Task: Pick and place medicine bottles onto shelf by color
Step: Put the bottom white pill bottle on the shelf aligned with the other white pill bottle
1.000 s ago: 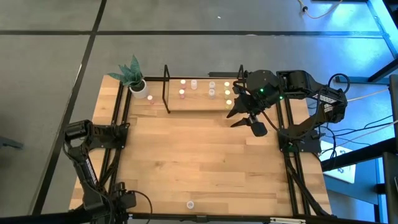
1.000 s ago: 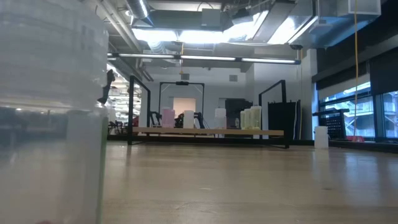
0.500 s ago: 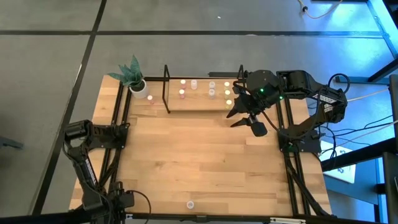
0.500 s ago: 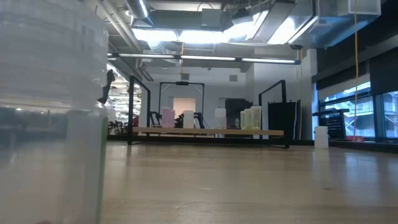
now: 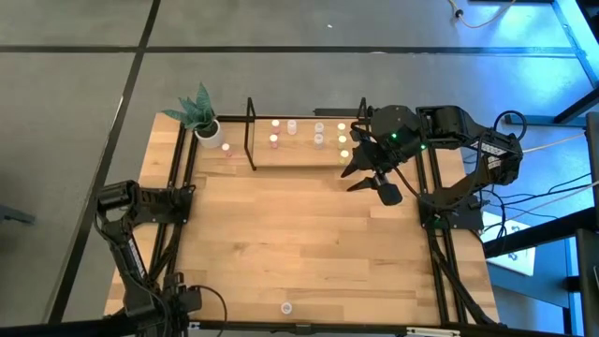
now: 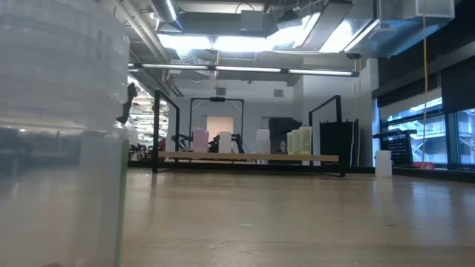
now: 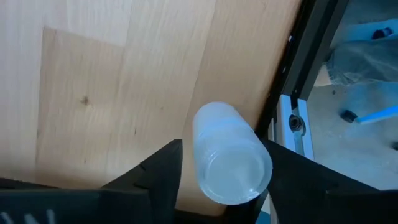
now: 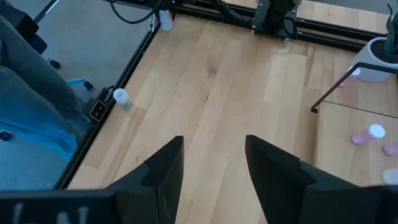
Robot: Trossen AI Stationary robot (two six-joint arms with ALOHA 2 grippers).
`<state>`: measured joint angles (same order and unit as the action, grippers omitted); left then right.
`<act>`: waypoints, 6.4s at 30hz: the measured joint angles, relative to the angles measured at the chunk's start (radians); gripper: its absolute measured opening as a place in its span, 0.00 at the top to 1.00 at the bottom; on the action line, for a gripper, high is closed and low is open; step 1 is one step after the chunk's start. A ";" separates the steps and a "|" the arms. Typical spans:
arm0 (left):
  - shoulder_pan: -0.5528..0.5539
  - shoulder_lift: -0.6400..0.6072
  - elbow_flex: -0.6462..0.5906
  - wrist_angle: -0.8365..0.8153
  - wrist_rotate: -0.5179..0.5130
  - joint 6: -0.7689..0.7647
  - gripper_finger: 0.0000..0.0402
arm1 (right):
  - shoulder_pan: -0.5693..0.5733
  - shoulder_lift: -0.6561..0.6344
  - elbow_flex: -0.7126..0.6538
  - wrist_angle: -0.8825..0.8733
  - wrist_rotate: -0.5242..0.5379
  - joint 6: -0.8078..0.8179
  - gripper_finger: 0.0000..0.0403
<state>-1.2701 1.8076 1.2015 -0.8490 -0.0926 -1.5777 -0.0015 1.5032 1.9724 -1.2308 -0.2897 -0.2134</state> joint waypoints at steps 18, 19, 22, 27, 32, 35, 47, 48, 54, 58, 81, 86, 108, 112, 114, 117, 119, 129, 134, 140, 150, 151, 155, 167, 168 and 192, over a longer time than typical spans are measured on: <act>0.054 -0.004 0.002 -0.003 -0.001 -0.019 0.68 | 0.000 0.000 0.000 -0.001 0.000 0.000 0.57; 0.061 -0.006 0.002 -0.003 -0.001 -0.018 0.68 | 0.000 0.000 0.000 -0.002 0.000 0.000 0.57; 0.086 -0.023 0.000 -0.010 -0.002 -0.016 0.69 | 0.000 0.000 0.000 -0.002 0.000 0.000 0.57; 0.136 -0.088 0.000 -0.090 -0.037 -0.009 0.69 | 0.000 0.000 0.000 -0.002 0.001 0.000 0.57; 0.213 -0.187 0.000 -0.209 -0.069 -0.008 0.69 | 0.000 0.000 0.001 -0.002 0.064 0.000 0.57; 0.281 -0.252 0.000 -0.273 -0.072 0.020 0.69 | 0.000 0.000 0.001 -0.005 0.149 0.000 0.57; 0.677 -0.388 0.061 -0.366 -0.174 0.426 0.69 | -0.002 0.000 0.001 -0.024 0.352 0.000 0.57; 0.712 -0.388 0.074 -0.366 -0.175 0.477 0.69 | -0.002 0.000 0.001 -0.024 0.369 0.000 0.57; 0.900 -0.388 0.156 -0.362 -0.182 0.705 0.69 | -0.002 0.000 0.001 -0.024 0.429 0.005 0.57; 0.986 -0.361 0.199 -0.344 -0.182 0.838 0.69 | -0.002 0.000 0.001 -0.030 0.429 0.041 0.57; 1.233 -0.015 0.253 -0.181 -0.073 1.432 0.69 | -0.002 0.000 0.001 -0.021 0.699 0.209 0.57; 1.248 0.048 0.253 -0.158 -0.059 1.432 0.69 | -0.002 0.000 0.001 -0.014 0.699 0.209 0.57; 1.244 0.148 0.253 -0.069 -0.006 1.431 0.69 | -0.002 0.000 0.000 0.002 0.697 0.209 0.57; 1.244 0.152 0.253 -0.054 -0.006 1.430 0.69 | -0.002 0.000 0.000 0.002 0.697 0.208 0.57; 1.244 0.152 0.253 -0.044 -0.006 1.428 0.68 | -0.002 0.000 0.000 0.002 0.697 0.208 0.57; 1.245 0.152 0.253 -0.045 -0.006 1.428 0.65 | -0.002 0.000 0.000 0.002 0.697 0.209 0.57; 1.246 0.152 0.253 -0.045 -0.006 1.428 0.62 | -0.002 0.000 0.000 0.002 0.697 0.208 0.57; 1.246 0.151 0.253 -0.045 -0.006 1.428 0.51 | -0.002 0.000 0.000 0.003 0.697 0.209 0.57; 1.246 0.151 0.253 -0.045 -0.012 1.428 0.47 | -0.002 0.000 0.000 0.003 0.697 0.209 0.57; 1.246 0.146 0.253 -0.058 -0.013 1.428 0.45 | -0.002 0.000 0.000 0.003 0.697 0.209 0.57; 1.246 0.066 0.299 -0.142 -0.014 1.422 0.45 | -0.002 0.000 0.000 0.009 0.694 0.209 0.57; 1.243 0.053 0.305 -0.155 -0.015 1.420 0.45 | -0.002 0.000 0.000 0.009 0.689 0.209 0.57; 1.240 0.001 0.343 -0.183 -0.054 1.391 0.45 | -0.002 0.000 0.000 0.009 0.687 0.209 0.57; 1.219 -0.207 0.364 -0.292 -0.241 1.106 0.45 | -0.002 0.000 0.000 0.011 0.680 0.209 0.57; 1.210 -0.217 0.364 -0.299 -0.275 1.086 0.45 | -0.002 0.000 0.000 0.013 0.680 0.209 0.57; 0.850 -0.526 0.363 -0.534 -0.514 0.898 0.45 | 0.025 0.121 0.002 0.115 0.268 0.045 0.57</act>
<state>-0.4201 1.2820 1.5646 -1.3825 -0.6064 -0.6796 0.0232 1.6243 1.9739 -1.1158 -0.0220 -0.1681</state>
